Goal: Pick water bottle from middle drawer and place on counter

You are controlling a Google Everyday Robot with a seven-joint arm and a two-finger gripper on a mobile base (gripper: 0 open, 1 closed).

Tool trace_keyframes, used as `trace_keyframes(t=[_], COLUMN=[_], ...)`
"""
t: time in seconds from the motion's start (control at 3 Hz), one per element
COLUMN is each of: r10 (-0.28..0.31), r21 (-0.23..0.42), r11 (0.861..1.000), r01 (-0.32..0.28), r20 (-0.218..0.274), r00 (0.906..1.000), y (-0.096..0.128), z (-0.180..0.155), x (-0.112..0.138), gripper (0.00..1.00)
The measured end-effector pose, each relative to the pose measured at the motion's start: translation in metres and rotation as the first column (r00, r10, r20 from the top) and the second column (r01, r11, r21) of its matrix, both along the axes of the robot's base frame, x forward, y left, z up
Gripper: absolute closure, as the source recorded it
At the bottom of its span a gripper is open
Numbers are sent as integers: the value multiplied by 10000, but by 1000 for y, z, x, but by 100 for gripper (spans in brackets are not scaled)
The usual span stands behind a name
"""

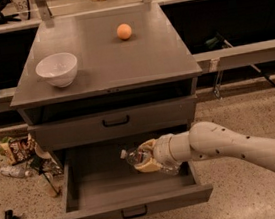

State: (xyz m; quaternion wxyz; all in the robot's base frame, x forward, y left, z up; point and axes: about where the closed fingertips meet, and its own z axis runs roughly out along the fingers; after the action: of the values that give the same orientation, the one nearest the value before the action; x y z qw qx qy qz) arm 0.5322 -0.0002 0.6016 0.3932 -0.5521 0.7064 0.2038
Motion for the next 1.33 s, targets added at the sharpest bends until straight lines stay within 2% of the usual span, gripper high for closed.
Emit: trace_keyframes(t=[0.33, 0.67, 1.0, 1.33], r10=[155, 232, 89, 78], r21=[487, 1966, 3044, 3090], r11=[9987, 9798, 9516, 9501], r01=[-167, -373, -417, -431], r20=[254, 737, 1085, 1145], r00=[9996, 9970, 9941, 9934], y=[1, 3, 7, 7], z=[31, 123, 189, 192], x=[14, 33, 37, 38], gripper=[100, 100, 100, 100])
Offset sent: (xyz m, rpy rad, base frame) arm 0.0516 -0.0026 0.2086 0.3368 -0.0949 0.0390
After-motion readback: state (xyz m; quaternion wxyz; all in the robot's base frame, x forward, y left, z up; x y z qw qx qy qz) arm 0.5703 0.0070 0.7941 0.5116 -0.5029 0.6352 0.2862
